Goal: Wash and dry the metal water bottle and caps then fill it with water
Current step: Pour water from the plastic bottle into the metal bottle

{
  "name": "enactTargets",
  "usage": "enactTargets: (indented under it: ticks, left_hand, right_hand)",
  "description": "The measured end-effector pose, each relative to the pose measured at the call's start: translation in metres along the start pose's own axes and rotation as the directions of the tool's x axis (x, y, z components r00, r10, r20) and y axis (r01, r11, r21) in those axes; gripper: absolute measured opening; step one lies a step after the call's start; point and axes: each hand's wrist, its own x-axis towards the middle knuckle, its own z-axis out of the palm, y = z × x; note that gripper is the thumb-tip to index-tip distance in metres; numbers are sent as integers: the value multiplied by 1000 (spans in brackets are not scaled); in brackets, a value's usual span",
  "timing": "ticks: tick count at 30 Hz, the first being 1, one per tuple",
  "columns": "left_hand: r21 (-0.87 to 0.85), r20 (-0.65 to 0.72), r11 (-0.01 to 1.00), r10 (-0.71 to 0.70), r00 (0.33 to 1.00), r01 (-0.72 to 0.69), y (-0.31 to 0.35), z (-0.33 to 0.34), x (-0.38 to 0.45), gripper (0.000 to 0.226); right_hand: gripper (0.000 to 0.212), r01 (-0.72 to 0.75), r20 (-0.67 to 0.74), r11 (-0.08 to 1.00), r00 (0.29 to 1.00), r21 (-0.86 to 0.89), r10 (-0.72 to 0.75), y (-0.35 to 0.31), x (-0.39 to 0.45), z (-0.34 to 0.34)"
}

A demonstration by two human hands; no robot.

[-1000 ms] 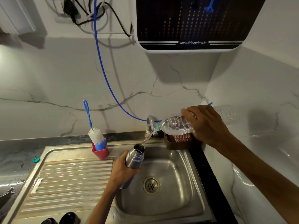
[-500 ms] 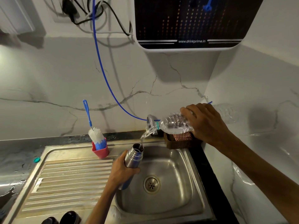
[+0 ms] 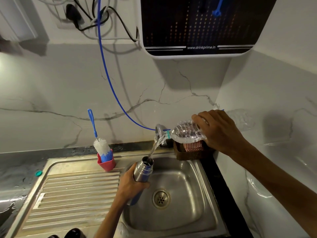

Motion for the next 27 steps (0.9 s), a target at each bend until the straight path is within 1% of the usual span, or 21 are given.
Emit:
enactTargets:
  ticks: [3,8,16,20,27]
  left_hand:
    - [-13,-1,1000,1,1000,-1,-2,2,1,83]
    - [-21,-11,1000,13,1000,-13,-6,4,1,83]
    - [-25,-15,1000,-12,1000,12,-7,4,2,77]
    - [-9,-22,1000,-21,1000,20,-11,3,4,75]
    - [-26,-30,999,-45,999,44,-13,2,2,72]
  right_hand:
    - [72,4,11,1000,1000,-5,-4,1,1,-2]
    - [75,11,22,1000,1000,-12,-11,4,3,-6]
    - [73,14,32,1000,999,-24,-13,6,5,-8]
    - [66,23,-4,999,1000,-35,-23,5,6,-9]
    - [66,29,4,998,1000,-47,-29,7,7,-10]
